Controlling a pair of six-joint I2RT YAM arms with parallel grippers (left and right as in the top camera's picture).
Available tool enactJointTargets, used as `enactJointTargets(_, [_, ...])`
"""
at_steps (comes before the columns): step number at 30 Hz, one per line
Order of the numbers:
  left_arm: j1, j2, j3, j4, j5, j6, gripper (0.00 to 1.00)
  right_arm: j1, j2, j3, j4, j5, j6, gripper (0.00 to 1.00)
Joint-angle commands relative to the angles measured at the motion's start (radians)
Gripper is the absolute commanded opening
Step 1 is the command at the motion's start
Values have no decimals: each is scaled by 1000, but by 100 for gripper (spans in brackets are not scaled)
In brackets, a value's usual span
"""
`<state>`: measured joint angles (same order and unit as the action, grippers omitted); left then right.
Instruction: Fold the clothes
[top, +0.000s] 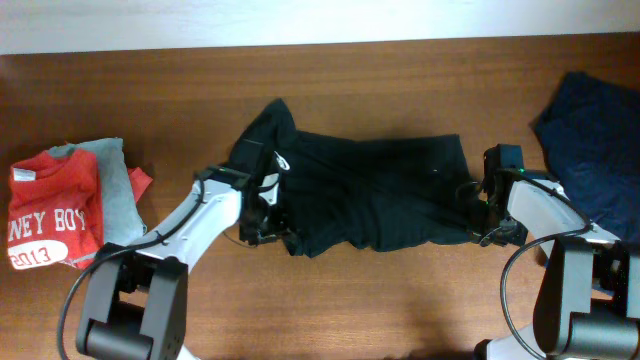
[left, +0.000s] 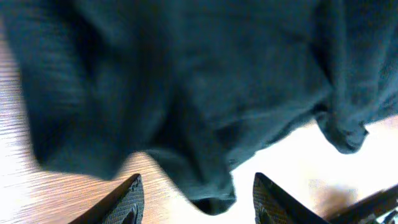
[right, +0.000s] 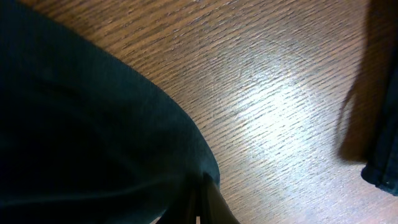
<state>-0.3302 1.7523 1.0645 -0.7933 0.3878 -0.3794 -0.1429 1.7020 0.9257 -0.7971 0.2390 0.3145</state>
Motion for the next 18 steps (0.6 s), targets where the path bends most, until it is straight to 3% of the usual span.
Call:
enactJointTargets(1, [-60, 0, -6, 21, 39, -21, 56, -4, 8, 17, 0, 24, 12, 4])
enactJointTargets(14, [-122, 0, -6, 8, -13, -107, 55, -4, 8, 17, 0, 24, 8, 4])
enactJointTargets(18, [-124, 0, -6, 8, -14, -107, 43, -4, 8, 17, 0, 24, 8, 4])
